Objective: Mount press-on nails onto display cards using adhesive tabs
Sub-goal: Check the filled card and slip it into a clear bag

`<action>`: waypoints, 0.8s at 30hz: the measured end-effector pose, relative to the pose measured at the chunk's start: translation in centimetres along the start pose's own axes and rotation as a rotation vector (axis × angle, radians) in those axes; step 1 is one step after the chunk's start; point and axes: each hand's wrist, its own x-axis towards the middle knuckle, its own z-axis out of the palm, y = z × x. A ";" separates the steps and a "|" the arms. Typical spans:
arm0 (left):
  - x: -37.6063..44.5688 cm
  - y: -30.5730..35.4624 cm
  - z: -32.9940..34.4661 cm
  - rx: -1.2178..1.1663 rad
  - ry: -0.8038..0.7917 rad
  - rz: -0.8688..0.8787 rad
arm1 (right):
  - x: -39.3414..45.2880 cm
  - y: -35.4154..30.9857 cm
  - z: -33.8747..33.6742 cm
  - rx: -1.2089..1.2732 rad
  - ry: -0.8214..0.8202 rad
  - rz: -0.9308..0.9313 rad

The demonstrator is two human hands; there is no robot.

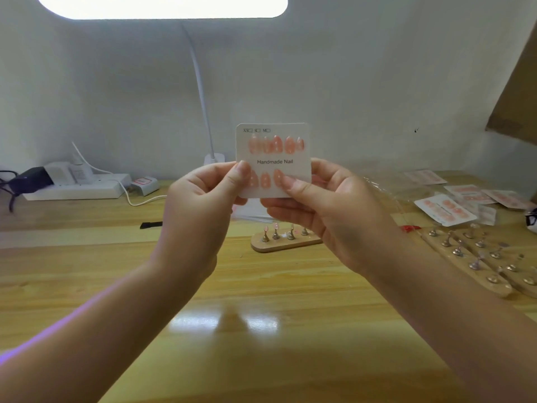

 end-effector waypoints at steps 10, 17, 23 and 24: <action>-0.6 -0.1 -0.1 0.769 0.088 0.710 | -0.1 0.9 -0.1 -0.012 0.074 -0.019; -0.8 0.1 -0.3 0.961 0.047 0.860 | -0.2 0.6 -0.1 0.008 -0.002 -0.013; -0.5 0.1 -0.4 0.841 0.039 0.821 | -0.4 0.4 0.2 0.026 -0.037 0.006; -0.5 0.0 -0.4 0.823 0.033 0.815 | -0.4 0.4 0.2 0.027 -0.039 0.006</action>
